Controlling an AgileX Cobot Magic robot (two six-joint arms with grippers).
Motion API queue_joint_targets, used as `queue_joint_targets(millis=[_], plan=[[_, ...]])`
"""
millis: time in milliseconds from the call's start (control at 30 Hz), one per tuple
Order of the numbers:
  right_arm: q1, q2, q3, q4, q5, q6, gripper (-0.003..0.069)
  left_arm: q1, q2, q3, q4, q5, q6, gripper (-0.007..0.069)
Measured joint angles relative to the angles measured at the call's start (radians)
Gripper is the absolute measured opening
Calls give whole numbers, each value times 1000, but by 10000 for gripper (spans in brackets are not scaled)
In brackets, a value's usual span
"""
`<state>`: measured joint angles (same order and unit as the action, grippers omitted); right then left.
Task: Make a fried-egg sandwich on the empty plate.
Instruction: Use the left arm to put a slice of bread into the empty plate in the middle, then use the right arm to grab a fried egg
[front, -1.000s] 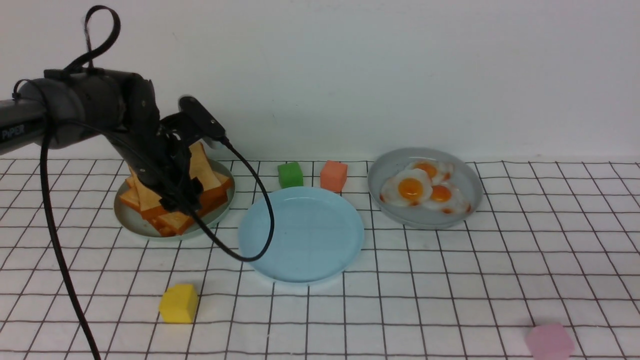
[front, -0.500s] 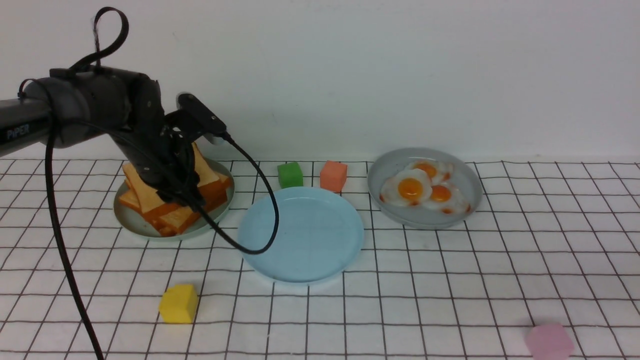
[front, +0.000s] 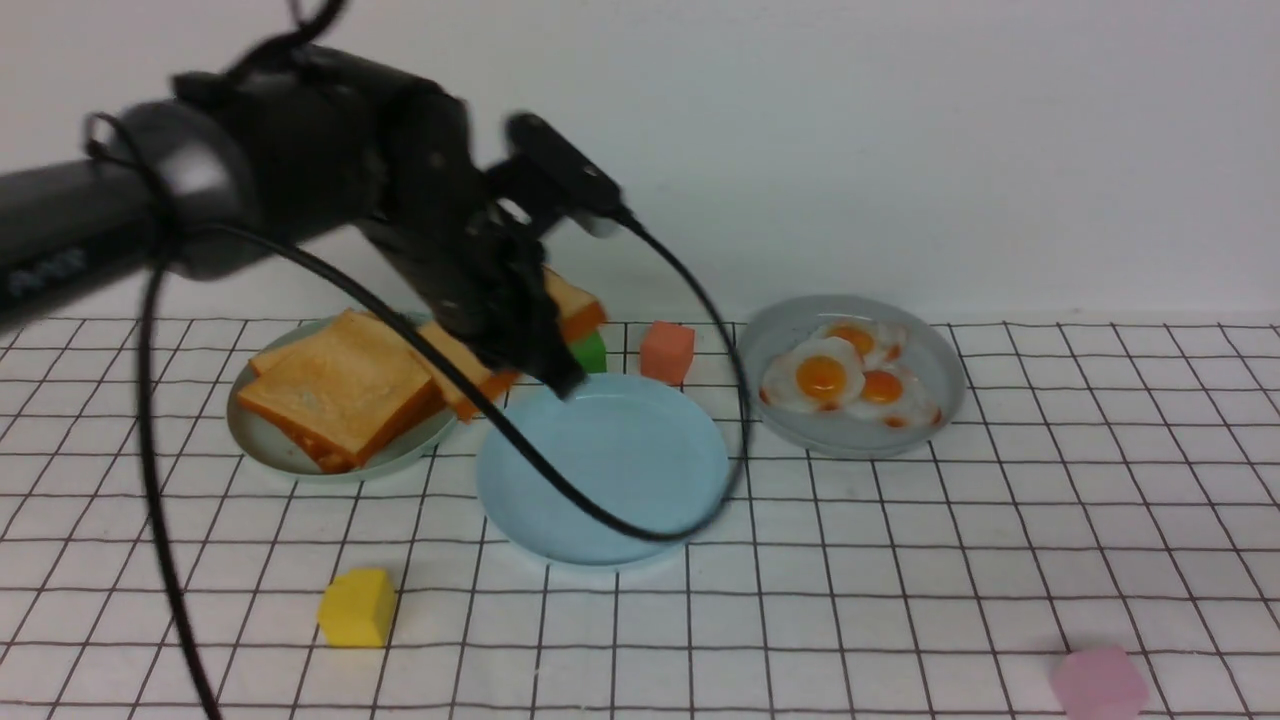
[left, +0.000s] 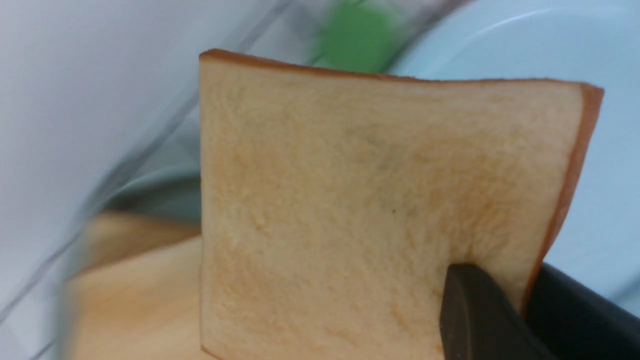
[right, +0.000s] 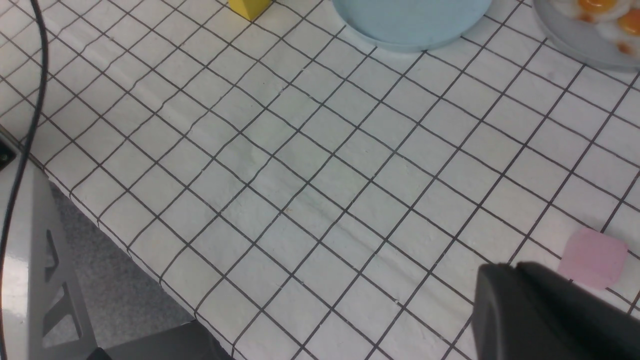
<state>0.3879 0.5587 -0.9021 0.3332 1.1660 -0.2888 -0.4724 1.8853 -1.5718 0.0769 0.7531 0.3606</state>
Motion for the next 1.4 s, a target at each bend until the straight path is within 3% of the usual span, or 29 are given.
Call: queue_joint_targets(millis=[167, 433, 533, 567, 600, 667, 733, 833, 967, 1067, 1200, 1400], plan=[[0, 0, 0, 0, 0, 0, 57, -106, 74, 1, 20, -31, -47, 97], [0, 0, 0, -8, 10, 0, 62, -117, 161, 6, 60, -40, -51, 124], [0, 0, 0, -8, 9, 0, 64, -117, 165, 6, 53, -42, -51, 242], [0, 0, 0, -8, 9, 0, 64, -117, 165, 6, 52, -42, -51, 251], [0, 0, 0, -8, 8, 0, 66, -117, 164, 6, 48, -44, -51, 329], [0, 0, 0, -8, 4, 0, 67, -117, 163, 6, 43, -43, -51, 372], [0, 7, 0, -8, -4, 21, 70, -117, 152, 6, 15, -23, -52, 468], [0, 40, 0, -8, -34, 64, 71, -125, 109, 8, -9, 0, -63, 496], [0, 142, 0, -8, -107, 91, 75, -157, -32, 10, -16, 15, -182, 412], [0, 289, -1, -24, -216, 98, 81, -189, -226, 10, -25, 67, -319, 190], [-6, 506, -66, -70, -309, 100, 83, -197, -428, 28, -30, 147, -409, -13], [-92, 843, -269, -65, -320, 100, 88, -197, -743, 287, -62, 126, -420, -13]])
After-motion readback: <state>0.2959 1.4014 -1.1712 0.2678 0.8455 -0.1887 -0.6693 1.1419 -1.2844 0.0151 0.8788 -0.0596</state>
